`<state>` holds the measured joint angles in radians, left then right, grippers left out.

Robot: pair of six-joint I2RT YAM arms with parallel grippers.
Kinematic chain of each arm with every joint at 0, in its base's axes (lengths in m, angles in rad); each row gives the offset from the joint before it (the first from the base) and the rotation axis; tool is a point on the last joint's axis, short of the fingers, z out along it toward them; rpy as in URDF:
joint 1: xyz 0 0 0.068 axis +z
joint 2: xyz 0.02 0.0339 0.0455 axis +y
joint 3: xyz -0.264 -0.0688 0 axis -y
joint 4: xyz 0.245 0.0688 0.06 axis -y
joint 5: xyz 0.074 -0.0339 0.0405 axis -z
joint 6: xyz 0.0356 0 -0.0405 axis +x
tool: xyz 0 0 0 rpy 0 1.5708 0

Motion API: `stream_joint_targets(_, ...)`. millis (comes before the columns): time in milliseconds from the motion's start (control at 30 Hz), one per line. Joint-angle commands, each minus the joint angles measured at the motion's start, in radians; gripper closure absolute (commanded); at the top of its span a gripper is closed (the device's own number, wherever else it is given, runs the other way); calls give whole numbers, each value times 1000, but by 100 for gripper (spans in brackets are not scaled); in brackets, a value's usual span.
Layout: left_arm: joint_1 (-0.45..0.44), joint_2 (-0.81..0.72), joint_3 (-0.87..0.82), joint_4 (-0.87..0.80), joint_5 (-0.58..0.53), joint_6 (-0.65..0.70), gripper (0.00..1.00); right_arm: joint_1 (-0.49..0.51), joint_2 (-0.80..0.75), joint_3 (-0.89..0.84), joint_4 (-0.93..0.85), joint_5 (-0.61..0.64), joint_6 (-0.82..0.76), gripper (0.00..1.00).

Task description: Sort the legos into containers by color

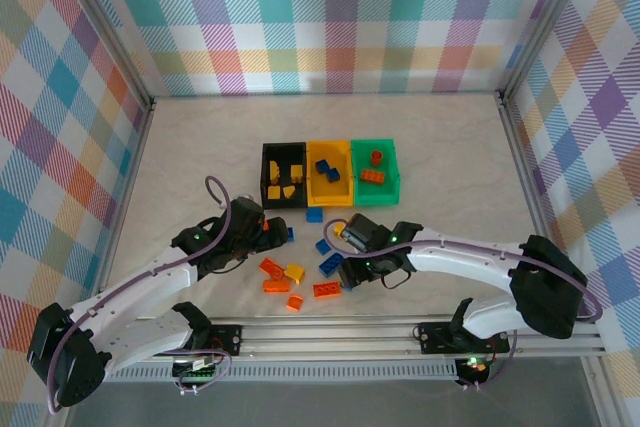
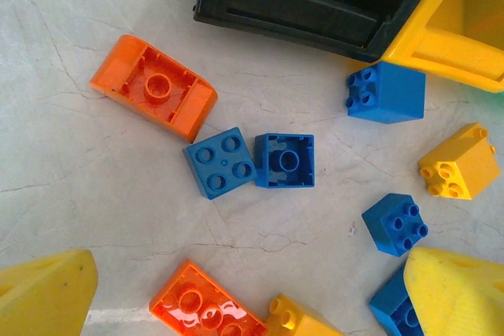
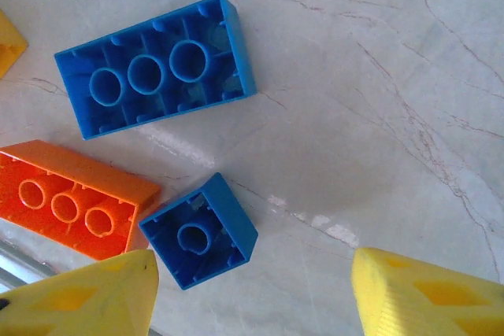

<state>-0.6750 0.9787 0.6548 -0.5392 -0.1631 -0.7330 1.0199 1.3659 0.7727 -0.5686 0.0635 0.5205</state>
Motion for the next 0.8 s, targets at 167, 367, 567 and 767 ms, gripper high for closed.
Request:
stream_joint_targets(167, 27, -17, -18, 7, 23, 7, 0, 78, 110, -19, 56, 69, 2, 31)
stream_joint_targets(367, 33, -23, -18, 1, 28, 6, 0, 87, 153, 17, 85, 87, -30, 30)
stream_joint_targets(567, 38, -20, -20, 8, 34, 5, 0, 50, 185, 36, 62, 148, 19, 30)
stream_joint_targets(767, 40, -6, -19, 18, 45, 0, 0, -40, 155, 41, 101, 156, 7, 33)
